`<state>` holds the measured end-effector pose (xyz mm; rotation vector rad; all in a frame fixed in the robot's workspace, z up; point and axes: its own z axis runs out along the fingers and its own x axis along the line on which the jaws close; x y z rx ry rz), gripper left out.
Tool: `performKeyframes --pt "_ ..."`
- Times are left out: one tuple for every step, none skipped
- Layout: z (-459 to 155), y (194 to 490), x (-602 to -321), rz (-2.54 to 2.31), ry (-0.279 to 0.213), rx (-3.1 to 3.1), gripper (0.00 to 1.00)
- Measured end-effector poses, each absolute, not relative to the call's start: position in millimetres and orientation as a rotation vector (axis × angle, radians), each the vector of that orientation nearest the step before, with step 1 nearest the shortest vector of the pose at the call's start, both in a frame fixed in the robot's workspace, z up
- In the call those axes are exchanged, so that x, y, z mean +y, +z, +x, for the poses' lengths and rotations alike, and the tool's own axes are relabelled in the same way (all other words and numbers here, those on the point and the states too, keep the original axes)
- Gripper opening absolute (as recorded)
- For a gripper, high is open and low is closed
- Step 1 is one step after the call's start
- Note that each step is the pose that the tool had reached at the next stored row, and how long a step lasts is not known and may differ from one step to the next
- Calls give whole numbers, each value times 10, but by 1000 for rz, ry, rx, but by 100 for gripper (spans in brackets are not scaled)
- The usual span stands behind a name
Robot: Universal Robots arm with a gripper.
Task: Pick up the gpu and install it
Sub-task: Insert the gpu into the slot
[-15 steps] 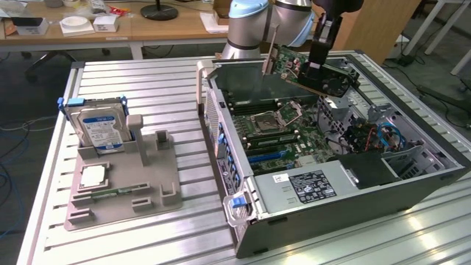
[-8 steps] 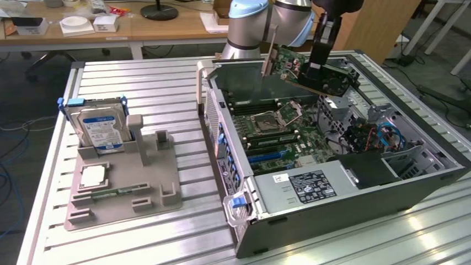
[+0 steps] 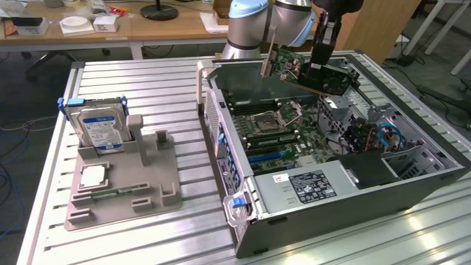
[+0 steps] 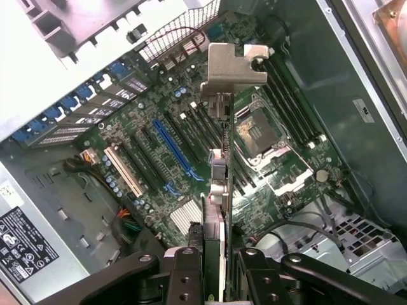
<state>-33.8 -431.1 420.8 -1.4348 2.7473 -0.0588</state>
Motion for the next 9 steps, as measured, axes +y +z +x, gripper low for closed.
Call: performKeyframes --pt "-337 4208 -4311 -1444 -59 2742 26" --pt "-338 4208 -4311 -1454 -58 2737 26" --pt "-338 4208 -4311 -1464 -58 2732 26" --pt "-338 4208 -4311 -1473 -58 2727 26" --pt "-338 4207 -4311 -1482 -58 2721 26" --pt "-338 4207 -4311 -1493 -57 2715 26" --pt "-338 4207 -4311 -1503 -57 2710 26" --pt "-337 4207 -4311 -1514 -57 2704 26" --pt "-338 4206 -4311 -1524 -57 2698 26"
